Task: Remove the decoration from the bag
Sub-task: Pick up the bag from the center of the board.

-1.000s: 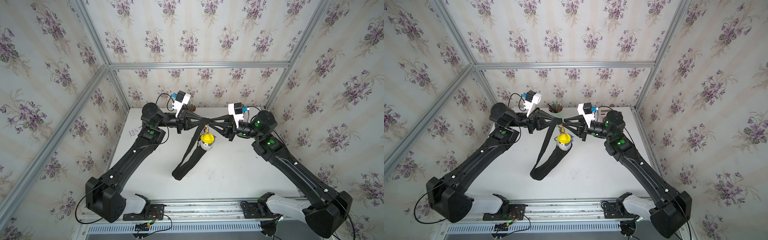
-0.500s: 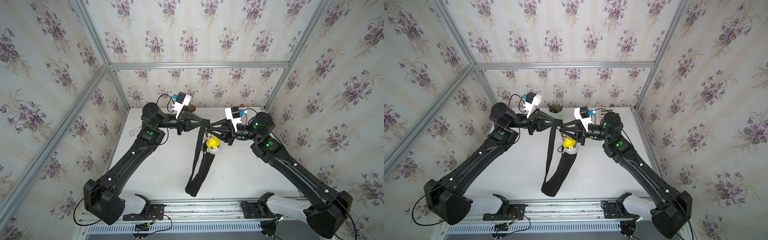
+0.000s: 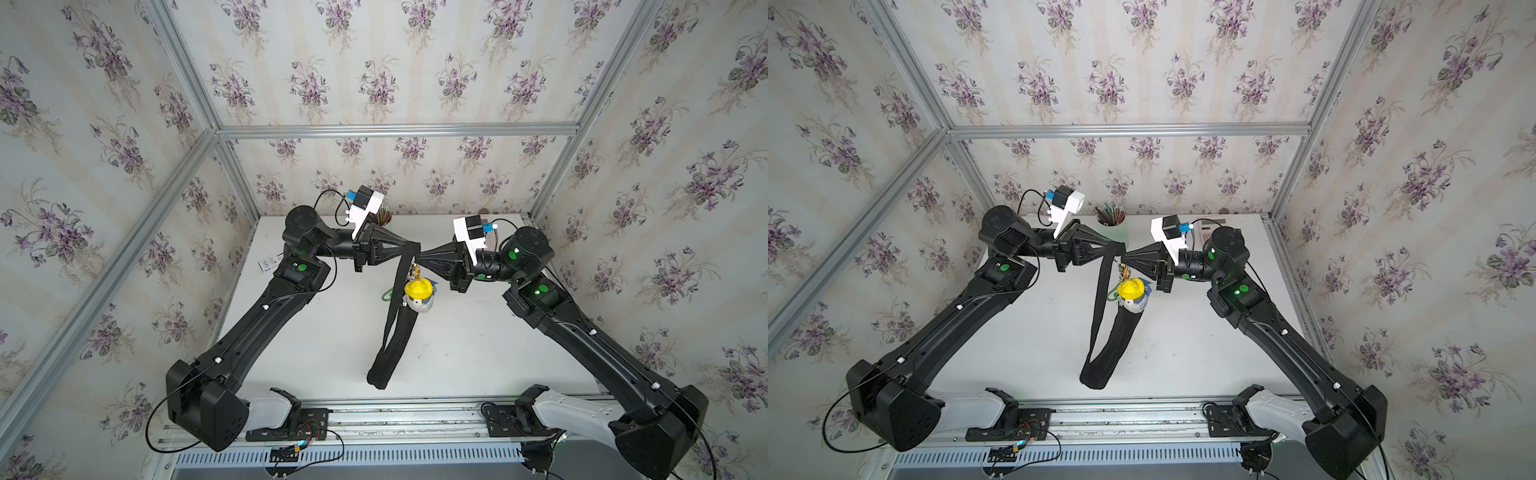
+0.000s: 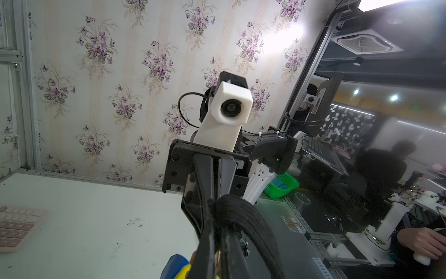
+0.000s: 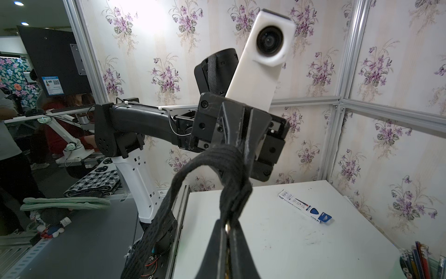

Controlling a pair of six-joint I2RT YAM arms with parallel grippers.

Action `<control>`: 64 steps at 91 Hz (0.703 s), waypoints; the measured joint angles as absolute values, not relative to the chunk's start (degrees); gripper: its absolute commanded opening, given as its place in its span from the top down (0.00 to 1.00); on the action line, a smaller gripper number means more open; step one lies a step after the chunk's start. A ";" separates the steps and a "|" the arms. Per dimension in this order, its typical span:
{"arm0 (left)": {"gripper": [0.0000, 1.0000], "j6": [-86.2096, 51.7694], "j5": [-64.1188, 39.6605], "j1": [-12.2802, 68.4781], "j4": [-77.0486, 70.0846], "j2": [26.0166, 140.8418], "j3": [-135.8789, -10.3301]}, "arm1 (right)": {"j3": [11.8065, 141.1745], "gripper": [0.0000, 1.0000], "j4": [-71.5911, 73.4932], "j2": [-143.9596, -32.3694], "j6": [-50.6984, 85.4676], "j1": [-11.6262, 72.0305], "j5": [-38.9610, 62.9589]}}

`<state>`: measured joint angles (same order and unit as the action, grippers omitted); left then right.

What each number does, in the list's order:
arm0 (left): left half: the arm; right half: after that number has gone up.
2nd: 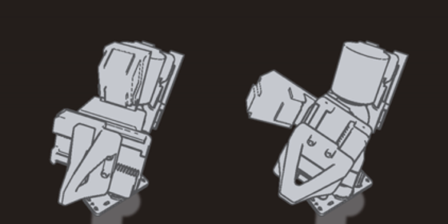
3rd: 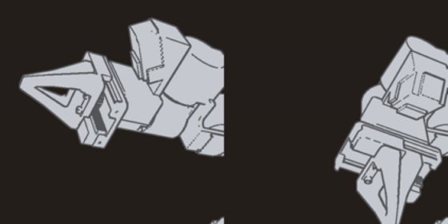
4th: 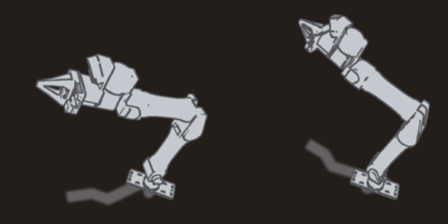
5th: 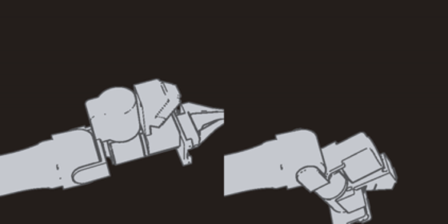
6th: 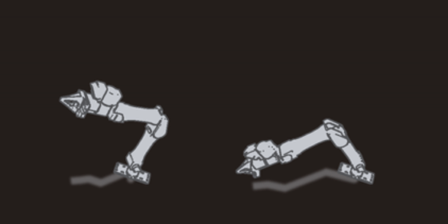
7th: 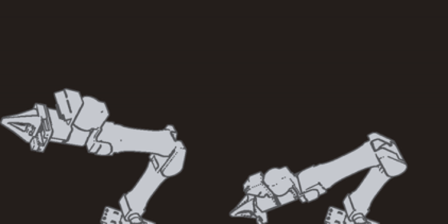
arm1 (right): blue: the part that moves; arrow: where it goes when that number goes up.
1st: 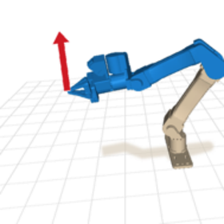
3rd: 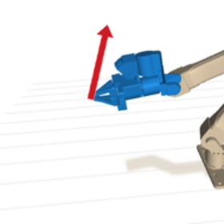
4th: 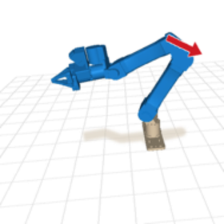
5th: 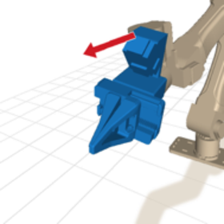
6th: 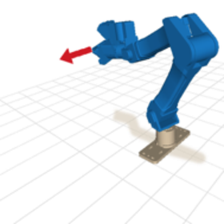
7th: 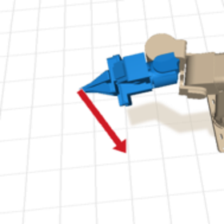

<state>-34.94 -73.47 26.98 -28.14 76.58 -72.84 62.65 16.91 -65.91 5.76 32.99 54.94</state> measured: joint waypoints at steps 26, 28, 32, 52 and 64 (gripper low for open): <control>0.94 -32.67 -73.49 26.92 -26.11 75.22 -72.84 | 62.50 1.00 15.90 -64.55 5.13 33.01 54.48; 0.90 -31.86 -73.41 26.79 -25.15 74.74 -72.84 | 62.65 1.00 15.44 -64.38 4.71 33.04 54.35; 0.83 -29.80 -72.84 26.48 -22.72 73.52 -72.75 | 63.13 1.00 14.46 -64.01 4.12 33.06 53.87; 0.51 -13.82 -63.53 25.58 -8.27 65.39 -72.53 | 65.12 1.00 6.35 -61.95 -0.08 32.99 51.40; 0.46 -5.65 -57.69 25.50 1.91 63.31 -73.41 | 65.91 1.00 3.62 -61.45 -0.93 32.99 50.19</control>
<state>-5.65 -57.69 25.50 1.91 63.31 -73.41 65.91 3.62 -61.45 -0.93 32.99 50.19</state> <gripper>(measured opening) 0.532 0.079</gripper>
